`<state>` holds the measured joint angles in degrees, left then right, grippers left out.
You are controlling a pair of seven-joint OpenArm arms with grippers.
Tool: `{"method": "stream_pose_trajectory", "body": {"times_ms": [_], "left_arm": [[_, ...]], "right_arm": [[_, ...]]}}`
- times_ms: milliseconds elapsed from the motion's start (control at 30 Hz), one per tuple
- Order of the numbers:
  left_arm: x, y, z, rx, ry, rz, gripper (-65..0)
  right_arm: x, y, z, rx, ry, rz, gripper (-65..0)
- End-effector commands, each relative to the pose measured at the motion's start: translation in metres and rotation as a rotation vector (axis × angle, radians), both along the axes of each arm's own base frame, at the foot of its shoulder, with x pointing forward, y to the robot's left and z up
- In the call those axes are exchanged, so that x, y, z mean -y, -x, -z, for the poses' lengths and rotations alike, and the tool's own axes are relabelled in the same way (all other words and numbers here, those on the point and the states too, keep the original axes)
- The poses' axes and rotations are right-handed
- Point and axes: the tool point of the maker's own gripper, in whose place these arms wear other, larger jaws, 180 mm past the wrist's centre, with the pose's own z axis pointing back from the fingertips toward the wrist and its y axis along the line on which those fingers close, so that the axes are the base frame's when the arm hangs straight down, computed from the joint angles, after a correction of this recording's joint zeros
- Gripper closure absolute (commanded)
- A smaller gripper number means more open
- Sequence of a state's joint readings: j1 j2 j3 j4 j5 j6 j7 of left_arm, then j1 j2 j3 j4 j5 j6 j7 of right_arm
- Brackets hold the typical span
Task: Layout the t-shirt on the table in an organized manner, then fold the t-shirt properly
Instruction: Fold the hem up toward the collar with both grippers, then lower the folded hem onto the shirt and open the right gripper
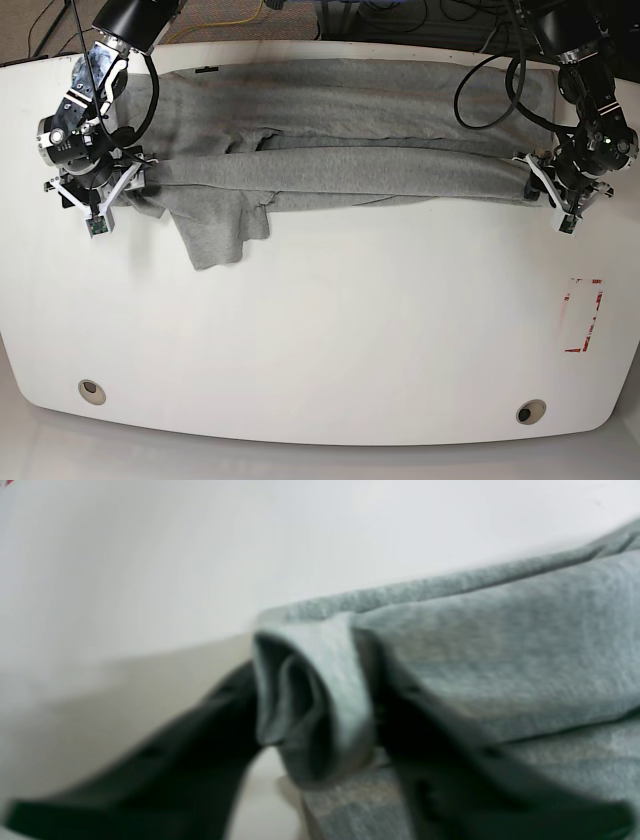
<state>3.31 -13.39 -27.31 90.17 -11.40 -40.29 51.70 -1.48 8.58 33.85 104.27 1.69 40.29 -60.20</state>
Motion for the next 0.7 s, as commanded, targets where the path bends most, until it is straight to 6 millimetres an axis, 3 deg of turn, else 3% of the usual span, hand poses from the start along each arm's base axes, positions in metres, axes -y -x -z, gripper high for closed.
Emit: {"method": "stream_pose_trajectory", "body": {"times_ms": [0,333,500,667], "left_arm": [[-0.006,-0.009,-0.014,0.045,-0.019,-0.001,-27.4],[-0.008,-0.017,-0.036,0.101,-0.060,0.016,-29.6],[-0.007,-0.020,-0.047,0.131,-0.076,0.025,-29.6],[-0.008,-0.019,-0.052,0.130,-0.098,0.027,-29.6]], "right_arm": [[0.000,-0.013,-0.028,0.092,0.029,-0.007,-40.4],[-0.019,-0.041,-0.057,0.208,0.002,-0.010,-40.4],[-0.024,-0.047,-0.059,0.215,-0.015,-0.007,-40.3],[-0.020,-0.039,-0.053,0.157,-0.005,0.014,-40.3]]}}
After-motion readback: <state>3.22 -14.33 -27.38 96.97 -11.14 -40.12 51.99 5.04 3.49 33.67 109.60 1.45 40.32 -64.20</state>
